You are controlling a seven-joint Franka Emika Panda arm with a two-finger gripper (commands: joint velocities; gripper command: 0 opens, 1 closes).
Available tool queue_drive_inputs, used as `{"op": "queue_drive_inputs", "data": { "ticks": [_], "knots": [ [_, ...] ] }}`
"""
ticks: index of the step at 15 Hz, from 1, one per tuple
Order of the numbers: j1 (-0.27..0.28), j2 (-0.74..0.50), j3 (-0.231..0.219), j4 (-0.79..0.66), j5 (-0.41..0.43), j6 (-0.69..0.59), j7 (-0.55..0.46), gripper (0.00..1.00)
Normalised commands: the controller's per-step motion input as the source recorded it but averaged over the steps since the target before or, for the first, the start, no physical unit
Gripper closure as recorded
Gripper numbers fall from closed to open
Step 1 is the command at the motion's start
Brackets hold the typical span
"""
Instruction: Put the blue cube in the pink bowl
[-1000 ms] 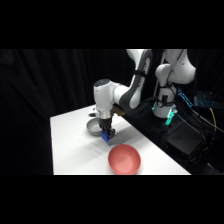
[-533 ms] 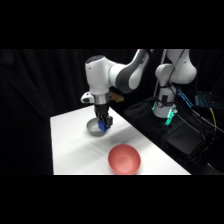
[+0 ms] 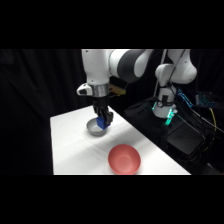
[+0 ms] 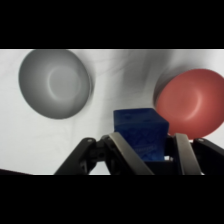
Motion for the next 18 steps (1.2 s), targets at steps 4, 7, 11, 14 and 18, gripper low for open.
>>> {"op": "queue_drive_inputs", "data": {
  "ticks": [4, 7, 11, 14, 18],
  "knots": [
    [0.148, -0.04, 0.113, 0.07, -0.047, -0.12, 0.18, 0.77],
    [0.117, 0.01, 0.088, 0.10, -0.043, -0.07, 0.15, 0.77],
    [0.059, 0.08, 0.058, 0.04, -0.003, 0.14, 0.08, 0.77],
    [0.016, 0.17, 0.036, -0.01, 0.044, 0.29, 0.00, 0.77],
    [-0.004, 0.22, 0.039, 0.03, 0.102, 0.27, -0.07, 0.77]
  ]
}}
